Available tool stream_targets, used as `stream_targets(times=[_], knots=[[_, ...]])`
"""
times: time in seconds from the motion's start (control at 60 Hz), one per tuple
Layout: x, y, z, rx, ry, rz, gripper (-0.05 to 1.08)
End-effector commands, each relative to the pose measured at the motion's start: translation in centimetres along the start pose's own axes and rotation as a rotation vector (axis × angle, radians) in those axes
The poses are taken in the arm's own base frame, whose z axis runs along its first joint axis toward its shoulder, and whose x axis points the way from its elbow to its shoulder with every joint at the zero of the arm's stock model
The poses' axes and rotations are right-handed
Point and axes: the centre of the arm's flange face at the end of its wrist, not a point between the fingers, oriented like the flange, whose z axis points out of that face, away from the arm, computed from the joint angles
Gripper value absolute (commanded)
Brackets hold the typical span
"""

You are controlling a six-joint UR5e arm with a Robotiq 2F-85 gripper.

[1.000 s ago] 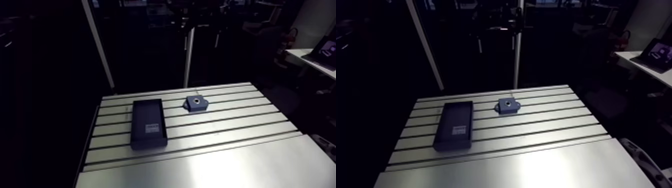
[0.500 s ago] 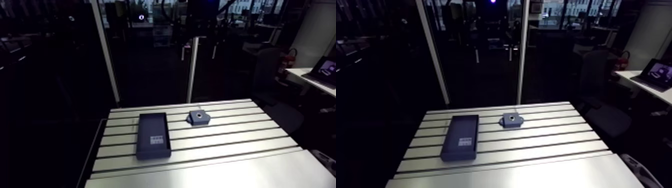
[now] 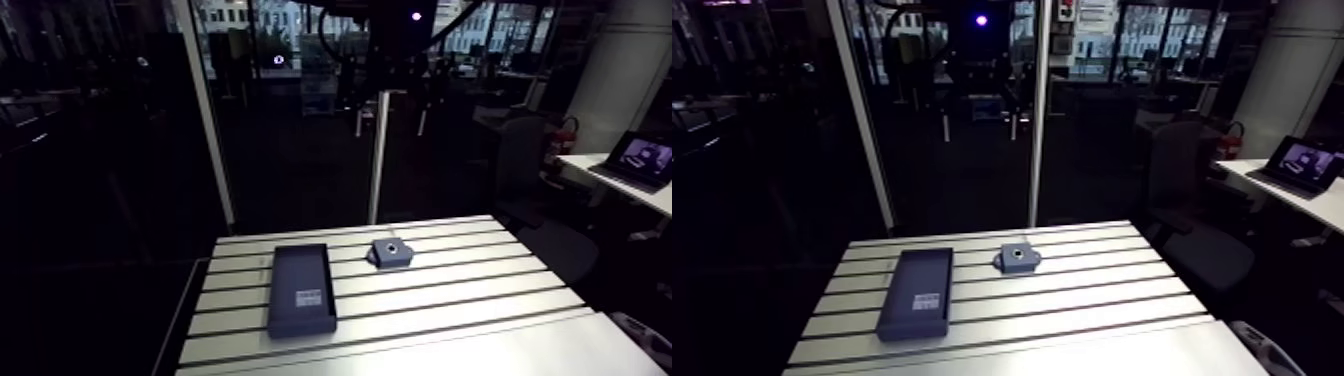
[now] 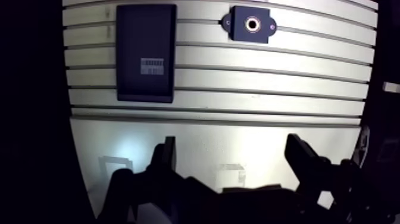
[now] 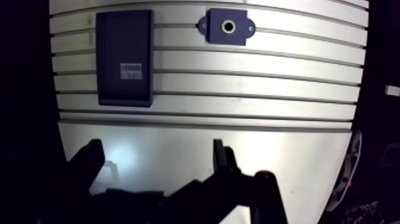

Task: Pick up the bearing and press it into the housing until flush.

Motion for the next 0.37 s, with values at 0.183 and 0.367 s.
stream_targets(times=[0.183,0.367], knots=[[-0.74,0.14,0.77,-0.025,-0.013,0.008,0.01],[-0.78,0.11,0.99,-0.021,-0.016,0.01,0.01]])
